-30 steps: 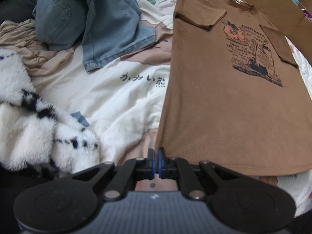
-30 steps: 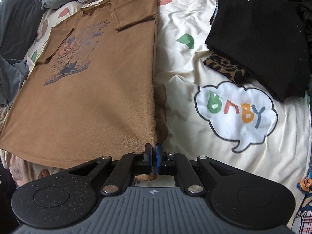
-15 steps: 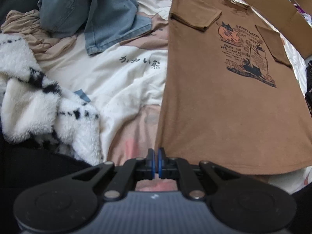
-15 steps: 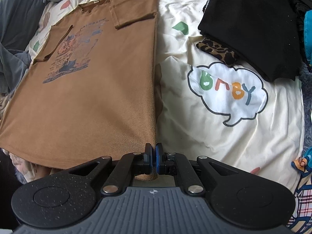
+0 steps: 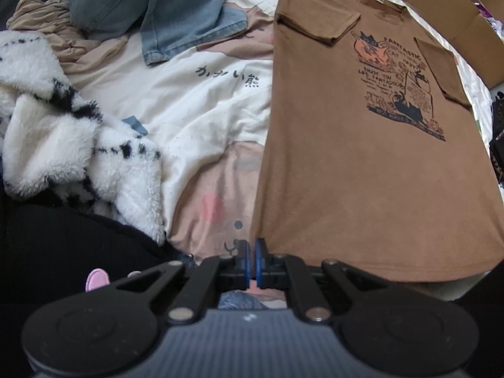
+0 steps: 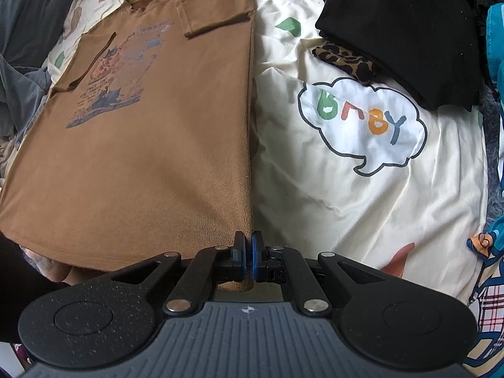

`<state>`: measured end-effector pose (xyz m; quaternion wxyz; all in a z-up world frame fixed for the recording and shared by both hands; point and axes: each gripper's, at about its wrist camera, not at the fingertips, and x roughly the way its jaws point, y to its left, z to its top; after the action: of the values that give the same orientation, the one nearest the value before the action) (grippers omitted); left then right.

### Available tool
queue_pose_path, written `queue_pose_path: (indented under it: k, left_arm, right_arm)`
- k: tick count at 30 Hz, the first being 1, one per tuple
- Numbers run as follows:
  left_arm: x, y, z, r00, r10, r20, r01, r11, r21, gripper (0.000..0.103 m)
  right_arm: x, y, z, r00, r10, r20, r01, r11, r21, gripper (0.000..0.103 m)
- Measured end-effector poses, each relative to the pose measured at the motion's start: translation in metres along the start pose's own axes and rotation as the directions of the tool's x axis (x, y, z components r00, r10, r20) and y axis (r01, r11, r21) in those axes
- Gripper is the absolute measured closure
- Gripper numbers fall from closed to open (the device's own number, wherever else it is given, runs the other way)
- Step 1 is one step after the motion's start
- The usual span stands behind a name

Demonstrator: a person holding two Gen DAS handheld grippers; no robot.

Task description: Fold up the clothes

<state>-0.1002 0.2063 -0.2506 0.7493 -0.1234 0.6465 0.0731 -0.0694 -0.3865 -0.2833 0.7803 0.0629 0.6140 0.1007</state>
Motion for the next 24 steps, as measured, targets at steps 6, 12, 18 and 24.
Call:
queue_pose_path:
  k: [6, 12, 18, 24]
  left_arm:
    - [-0.029, -0.007, 0.007, 0.999, -0.028, 0.041, 0.028, 1.0, -0.004, 0.1]
    - [-0.05, -0.005, 0.011, 0.997, -0.043, 0.065, 0.043, 0.999, -0.004, 0.1]
    - [-0.055, -0.002, 0.002, 0.997, -0.058, 0.049, 0.057, 0.998, 0.009, 0.1]
    - [-0.057, -0.001, -0.007, 0.995, -0.079, 0.058, 0.079, 0.997, -0.01, 0.1]
  right_arm:
    - [-0.021, 0.002, 0.008, 0.999, 0.024, 0.03, -0.024, 1.0, -0.001, 0.102]
    - [-0.044, 0.007, 0.018, 0.998, 0.026, 0.049, -0.024, 0.999, -0.042, 0.102]
    - [-0.056, 0.0, 0.017, 0.999, 0.014, 0.046, -0.012, 0.999, -0.042, 0.102]
    - [-0.064, 0.001, 0.006, 0.999, 0.012, 0.052, -0.01, 1.0, -0.029, 0.102]
